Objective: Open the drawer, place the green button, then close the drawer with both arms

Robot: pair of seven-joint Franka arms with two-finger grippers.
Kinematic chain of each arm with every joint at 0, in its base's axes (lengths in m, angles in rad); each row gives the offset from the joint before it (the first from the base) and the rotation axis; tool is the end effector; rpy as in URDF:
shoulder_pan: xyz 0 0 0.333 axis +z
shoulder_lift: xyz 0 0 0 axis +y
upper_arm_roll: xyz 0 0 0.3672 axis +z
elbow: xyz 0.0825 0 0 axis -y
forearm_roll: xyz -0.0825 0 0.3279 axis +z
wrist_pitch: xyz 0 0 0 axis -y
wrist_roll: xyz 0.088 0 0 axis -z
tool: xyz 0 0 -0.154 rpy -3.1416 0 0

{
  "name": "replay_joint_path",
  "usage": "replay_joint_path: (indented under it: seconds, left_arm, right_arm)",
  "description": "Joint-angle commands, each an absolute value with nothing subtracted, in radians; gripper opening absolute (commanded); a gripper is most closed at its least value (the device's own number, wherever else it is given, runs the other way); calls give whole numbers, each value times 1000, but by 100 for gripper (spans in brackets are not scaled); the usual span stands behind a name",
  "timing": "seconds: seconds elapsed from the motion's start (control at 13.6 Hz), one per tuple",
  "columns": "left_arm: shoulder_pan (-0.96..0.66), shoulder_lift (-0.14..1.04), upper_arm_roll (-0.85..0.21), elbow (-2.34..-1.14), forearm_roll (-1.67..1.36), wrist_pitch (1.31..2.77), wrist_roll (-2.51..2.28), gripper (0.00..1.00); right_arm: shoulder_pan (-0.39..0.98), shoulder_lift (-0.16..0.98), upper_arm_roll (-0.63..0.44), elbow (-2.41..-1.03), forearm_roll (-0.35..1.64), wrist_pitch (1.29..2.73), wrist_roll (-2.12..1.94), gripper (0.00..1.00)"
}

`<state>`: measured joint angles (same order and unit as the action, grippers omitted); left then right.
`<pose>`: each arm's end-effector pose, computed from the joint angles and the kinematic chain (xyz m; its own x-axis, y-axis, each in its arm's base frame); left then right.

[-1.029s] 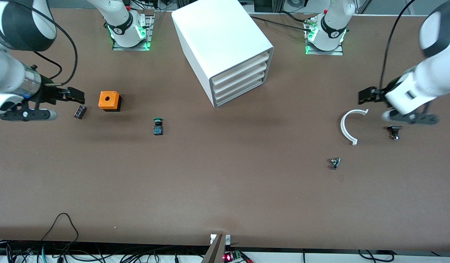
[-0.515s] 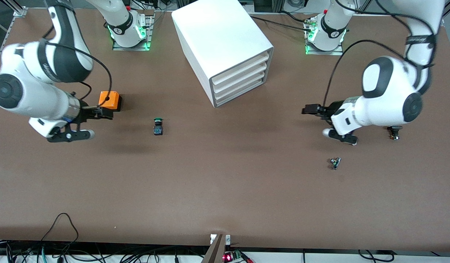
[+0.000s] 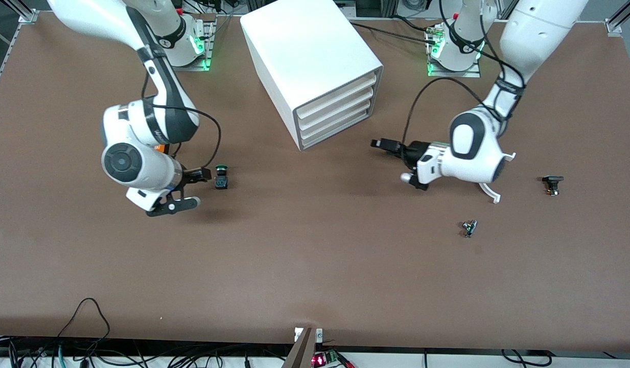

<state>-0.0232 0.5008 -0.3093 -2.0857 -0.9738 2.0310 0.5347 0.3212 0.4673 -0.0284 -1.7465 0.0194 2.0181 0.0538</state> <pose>0.4734 -0.2440 0.2494 0.9074 -0.2926 -0.3017 0.0674 -0.6074 0.7915 0.5804 0.1788 0.3250 0.9552 0.2236 -0.1941 0.2294 -0.9733 0.0077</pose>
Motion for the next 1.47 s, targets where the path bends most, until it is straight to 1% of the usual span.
replay_joint_path:
  seconds: [0.0,0.07,0.22,0.44,0.59,0.74,0.81,0.88,0.96,1.03,1.1,1.25,1.4]
  left_arm:
    - [-55,495,-379,-2137,-1020,2132,565,100]
    - [-55,495,-402,-2154,-1020,2152,565,98]
    - [-55,494,-425,-2181,-1022,2163,565,91]
    - [-55,494,-460,-2218,-1067,2163,565,87]
    - [-55,488,-503,-2230,-1088,2163,551,85]
    - [-54,480,-508,-2233,-1088,2160,546,85]
    - [-54,480,-508,-2233,-1088,2163,548,77]
    - [-57,485,-508,-2235,-1088,2174,554,58]
    - [-63,492,-508,-2246,-1088,2207,554,30]
    - [-63,506,-506,-2247,-1085,2250,561,12]
    - [-63,512,-506,-2247,-1085,2272,563,0]
    - [-57,511,-503,-2243,-1074,2272,558,0]
    - [-43,497,-456,-2227,-1069,2286,560,0]
  right_arm:
    - [321,456,0,-1851,37,2161,60,100]
    - [324,465,5,-1871,37,2192,61,100]
    - [328,477,14,-1897,37,2236,63,100]
    - [345,495,25,-1924,37,2289,149,100]
    - [350,514,25,-1927,37,2302,167,100]
    - [351,528,26,-1928,37,2306,170,100]
    - [351,531,26,-1930,37,2310,172,100]
    - [351,531,26,-1945,37,2328,172,100]
    - [351,528,26,-1966,37,2359,172,100]
    - [351,526,26,-1985,37,2384,172,100]
    - [351,526,26,-1993,38,2390,172,100]
    - [351,529,26,-1993,38,2390,218,100]
    - [351,531,26,-1993,37,2388,236,100]
